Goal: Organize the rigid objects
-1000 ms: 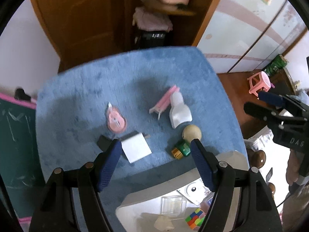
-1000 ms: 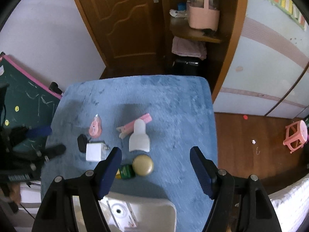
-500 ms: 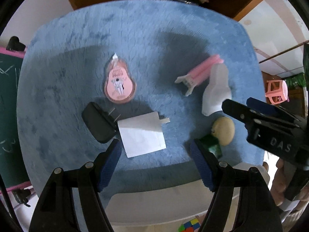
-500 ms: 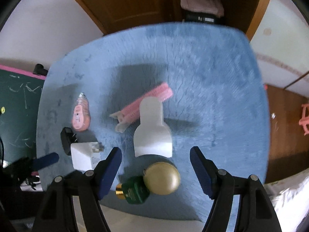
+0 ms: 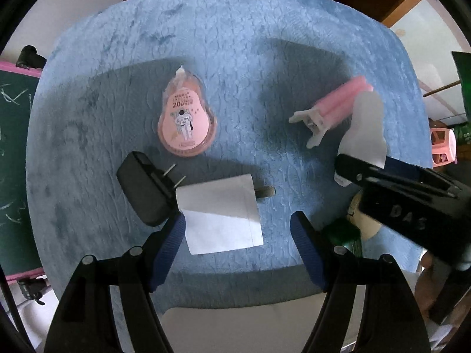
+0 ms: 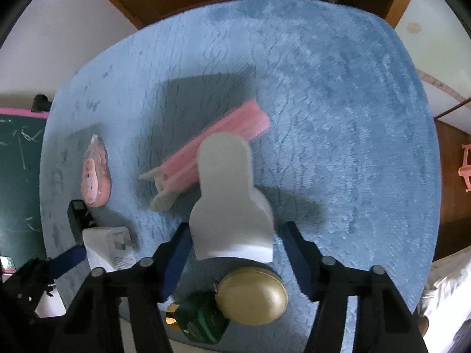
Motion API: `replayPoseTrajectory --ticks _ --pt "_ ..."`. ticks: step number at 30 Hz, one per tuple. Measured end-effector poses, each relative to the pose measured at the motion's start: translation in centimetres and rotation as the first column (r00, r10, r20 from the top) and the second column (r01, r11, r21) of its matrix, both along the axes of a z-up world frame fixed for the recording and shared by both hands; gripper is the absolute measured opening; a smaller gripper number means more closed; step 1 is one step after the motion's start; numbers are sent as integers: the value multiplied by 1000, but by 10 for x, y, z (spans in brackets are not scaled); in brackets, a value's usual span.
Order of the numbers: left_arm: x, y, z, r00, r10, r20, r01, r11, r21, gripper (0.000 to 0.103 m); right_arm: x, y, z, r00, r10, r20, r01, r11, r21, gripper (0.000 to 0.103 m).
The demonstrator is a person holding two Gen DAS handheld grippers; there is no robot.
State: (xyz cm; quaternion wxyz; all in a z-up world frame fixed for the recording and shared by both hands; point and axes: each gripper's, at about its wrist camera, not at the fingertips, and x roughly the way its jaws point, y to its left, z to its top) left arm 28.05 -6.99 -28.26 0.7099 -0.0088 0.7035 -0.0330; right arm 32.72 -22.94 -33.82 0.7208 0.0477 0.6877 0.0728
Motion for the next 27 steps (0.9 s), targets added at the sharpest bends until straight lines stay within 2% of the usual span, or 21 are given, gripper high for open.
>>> replayPoseTrajectory --ticks 4,7,11,16,17,19,21,27 --pt "-6 -7 0 1000 -13 -5 13 999 42 77 -4 18 -1 998 48 29 -46 997 -65 57" --pt "-13 -5 -10 997 22 -73 -19 999 38 77 -6 28 -2 998 61 33 -58 995 -75 56" --pt "-22 -5 -23 995 39 -96 -35 999 42 77 -5 25 -1 998 54 30 -53 997 -55 56" --pt "-19 4 -31 993 75 -89 -72 997 36 76 -9 9 4 998 46 40 -45 998 -40 56" --pt "-18 6 -32 992 86 -91 -85 996 22 75 -13 6 6 998 44 45 -42 998 -36 56" --pt "-13 7 -36 993 89 -79 -88 996 15 61 -18 1 11 998 33 54 -32 999 -20 56" --pt "-15 8 -33 995 77 -67 -76 997 22 60 -21 -9 20 998 20 68 -20 1000 -3 56" --pt "-26 25 -22 994 99 -51 -100 995 -21 59 -36 -27 54 992 -11 126 4 998 61 56"
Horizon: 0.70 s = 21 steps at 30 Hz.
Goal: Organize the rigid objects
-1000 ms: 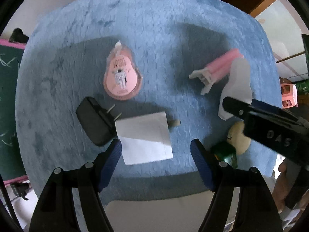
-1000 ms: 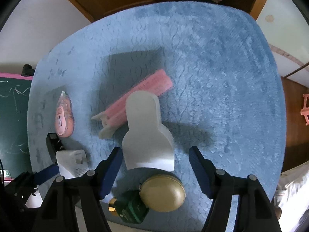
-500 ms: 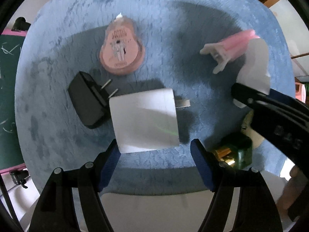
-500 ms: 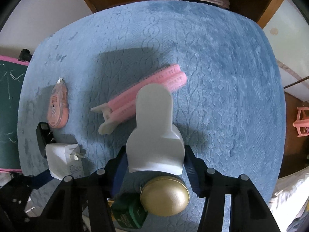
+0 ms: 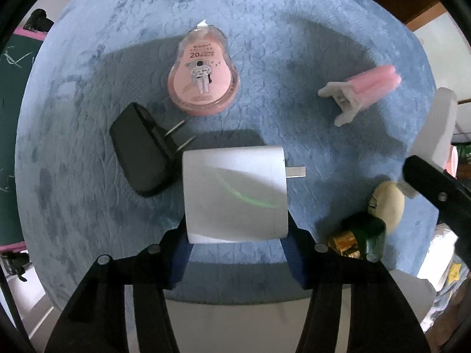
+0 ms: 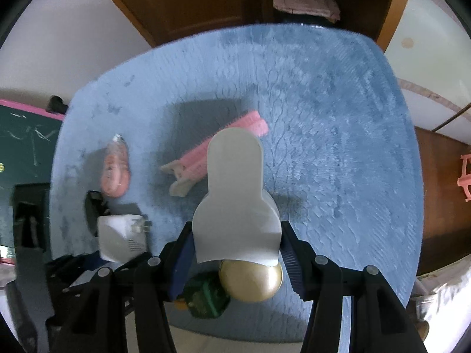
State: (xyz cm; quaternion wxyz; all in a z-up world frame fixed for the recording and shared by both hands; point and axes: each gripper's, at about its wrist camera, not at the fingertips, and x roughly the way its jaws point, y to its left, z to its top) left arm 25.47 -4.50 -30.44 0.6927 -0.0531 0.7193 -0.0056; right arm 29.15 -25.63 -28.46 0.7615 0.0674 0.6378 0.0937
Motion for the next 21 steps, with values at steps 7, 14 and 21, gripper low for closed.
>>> replayPoseTrajectory --ticks 7,14,21 --pt "-19 12 31 998 -15 61 17 999 -38 58 -24 -8 42 997 -10 81 5 998 59 56" --pt "-42 16 75 991 -29 127 40 996 -81 58 -51 -3 83 986 -12 168 -8 993 116 56" --pt "-66 7 137 969 -81 235 108 988 -106 58 -100 -10 115 972 12 236 -42 991 126 56"
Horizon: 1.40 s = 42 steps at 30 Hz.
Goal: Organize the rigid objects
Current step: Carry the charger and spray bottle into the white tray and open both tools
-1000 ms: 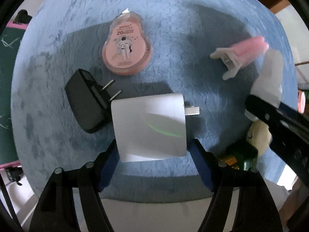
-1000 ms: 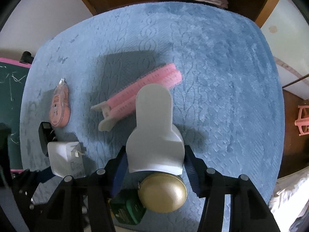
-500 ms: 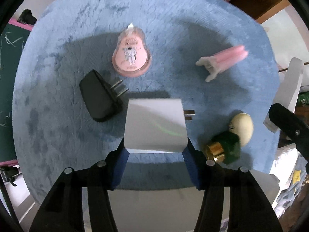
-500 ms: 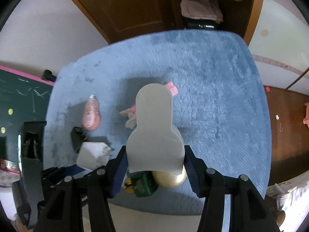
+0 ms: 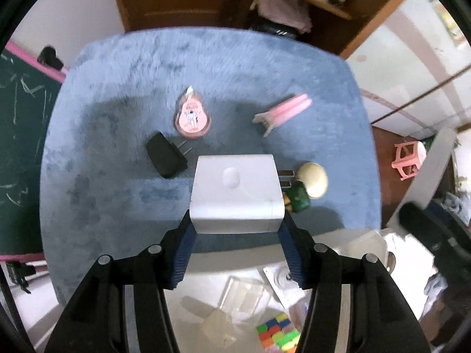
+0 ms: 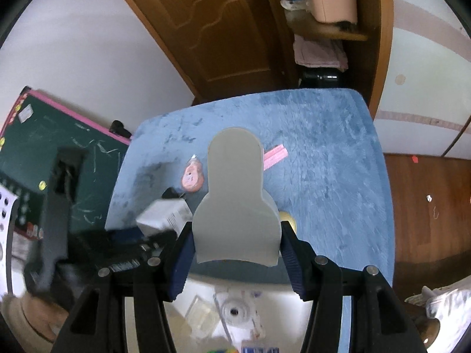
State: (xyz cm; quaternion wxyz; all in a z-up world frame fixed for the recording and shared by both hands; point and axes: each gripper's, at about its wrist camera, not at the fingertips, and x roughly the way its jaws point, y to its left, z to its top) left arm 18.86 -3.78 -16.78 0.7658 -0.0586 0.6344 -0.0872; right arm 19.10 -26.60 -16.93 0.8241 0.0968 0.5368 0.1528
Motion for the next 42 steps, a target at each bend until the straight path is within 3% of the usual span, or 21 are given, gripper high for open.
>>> replayPoseTrajectory --ticks 5,9,21,31,35,42 --pt "-9 -3 19 996 -78 38 78 997 -2 58 -40 -2 2 1000 23 -6 -23 1000 -18 56" --pt "-33 -9 22 984 -176 29 176 984 9 58 -65 1 -16 998 38 -58 -40 999 -36 56" --pt "-83 -25 -49 930 -342 -135 353 933 72 58 -103 26 -101 965 71 -253 -115 979 -166 56" --pt "-92 -32 -81 904 -384 -188 410 903 126 59 -109 39 -122 952 111 -284 -185 950 -250 58" --pt "-94 -35 -80 902 -393 -177 418 898 137 59 -110 40 -123 953 110 -283 -189 945 -269 67" --pt "-91 -22 -73 923 -344 -172 367 923 119 72 -112 36 -115 962 101 -254 -173 945 -279 67"
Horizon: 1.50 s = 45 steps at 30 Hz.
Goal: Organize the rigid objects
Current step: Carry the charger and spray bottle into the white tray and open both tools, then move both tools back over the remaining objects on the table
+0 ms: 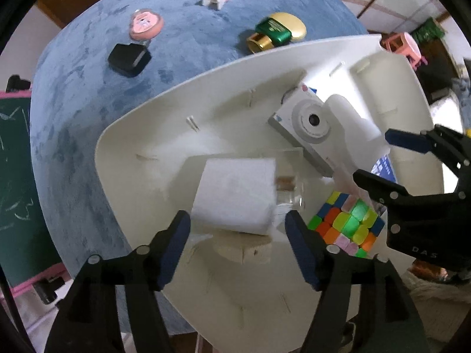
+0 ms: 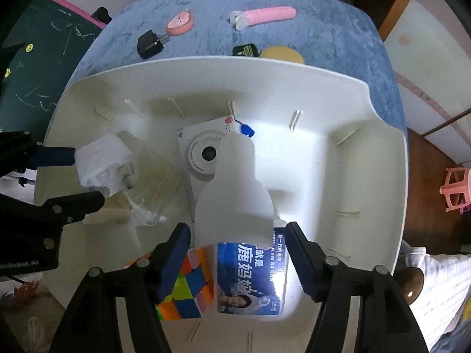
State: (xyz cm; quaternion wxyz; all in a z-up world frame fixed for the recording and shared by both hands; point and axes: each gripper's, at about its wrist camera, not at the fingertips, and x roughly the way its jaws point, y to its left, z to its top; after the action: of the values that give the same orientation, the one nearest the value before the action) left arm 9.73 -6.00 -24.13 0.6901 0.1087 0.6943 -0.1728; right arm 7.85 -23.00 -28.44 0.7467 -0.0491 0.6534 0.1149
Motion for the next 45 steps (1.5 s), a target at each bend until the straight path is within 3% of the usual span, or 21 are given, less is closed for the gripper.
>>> replayPoseTrajectory --ticks 13,29,37,45 --pt "0 5 19 1000 -12 14 12 999 -31 74 7 -9 21 998 -22 56 21 1000 21 67" --pt "17 11 62 992 20 128 -6 994 -111 74 19 -5 53 992 -30 120 24 998 56 67" --pt "32 22 80 981 63 185 -35 988 -148 74 29 -9 68 988 -47 148 40 998 56 67" --pt "62 39 102 954 114 278 -72 985 -157 74 46 -31 84 977 -106 184 95 993 66 67"
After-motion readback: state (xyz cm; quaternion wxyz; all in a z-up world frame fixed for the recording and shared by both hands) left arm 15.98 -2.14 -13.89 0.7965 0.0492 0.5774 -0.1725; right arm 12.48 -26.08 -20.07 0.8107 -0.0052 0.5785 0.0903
